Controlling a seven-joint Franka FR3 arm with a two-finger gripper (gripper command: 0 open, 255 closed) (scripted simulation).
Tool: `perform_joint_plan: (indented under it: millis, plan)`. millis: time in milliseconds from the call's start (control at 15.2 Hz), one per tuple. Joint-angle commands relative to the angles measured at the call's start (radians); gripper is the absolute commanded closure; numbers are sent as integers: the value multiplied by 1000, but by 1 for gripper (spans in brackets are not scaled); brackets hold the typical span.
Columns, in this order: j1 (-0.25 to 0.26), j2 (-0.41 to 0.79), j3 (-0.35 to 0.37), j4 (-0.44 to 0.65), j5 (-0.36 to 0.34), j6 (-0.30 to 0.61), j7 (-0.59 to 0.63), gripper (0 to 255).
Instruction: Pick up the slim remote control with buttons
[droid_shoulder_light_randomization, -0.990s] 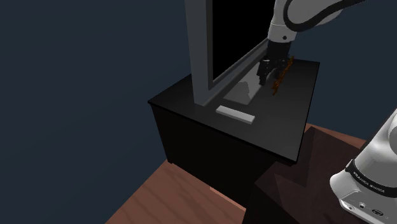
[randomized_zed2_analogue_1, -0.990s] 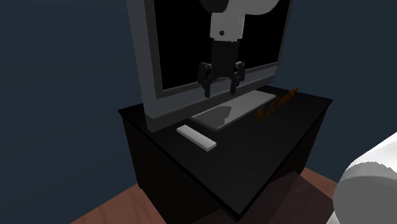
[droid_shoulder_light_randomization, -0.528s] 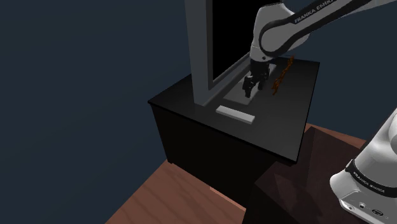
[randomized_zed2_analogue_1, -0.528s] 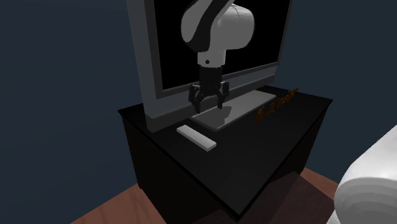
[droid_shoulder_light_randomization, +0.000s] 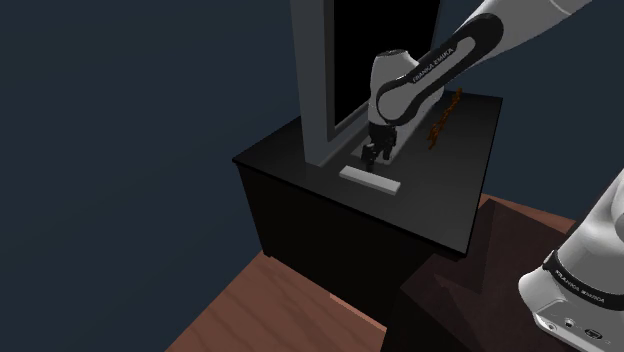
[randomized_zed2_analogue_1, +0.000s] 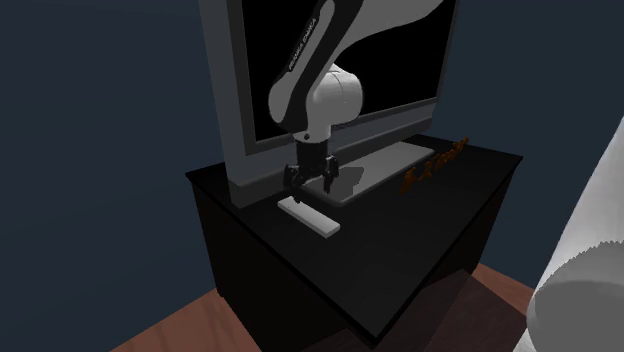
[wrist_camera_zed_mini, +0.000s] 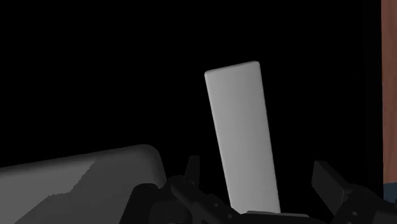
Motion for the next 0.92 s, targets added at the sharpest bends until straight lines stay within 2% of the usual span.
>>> perform_joint_plan:
  millis: [0, 66, 594, 726, 792, 858]
  plan:
    - [2, 74, 1, 37, -11, 35, -8, 0]
    - [5, 113, 2, 60, -18, 51, -10, 0]
    - [7, 204, -1, 58, -25, 143, -4, 0]
    - [7, 204, -1, 58, -25, 143, -4, 0]
    - [7, 204, -1, 58, -25, 142, -4, 255]
    - [7, 204, -1, 58, -25, 143, -5, 255]
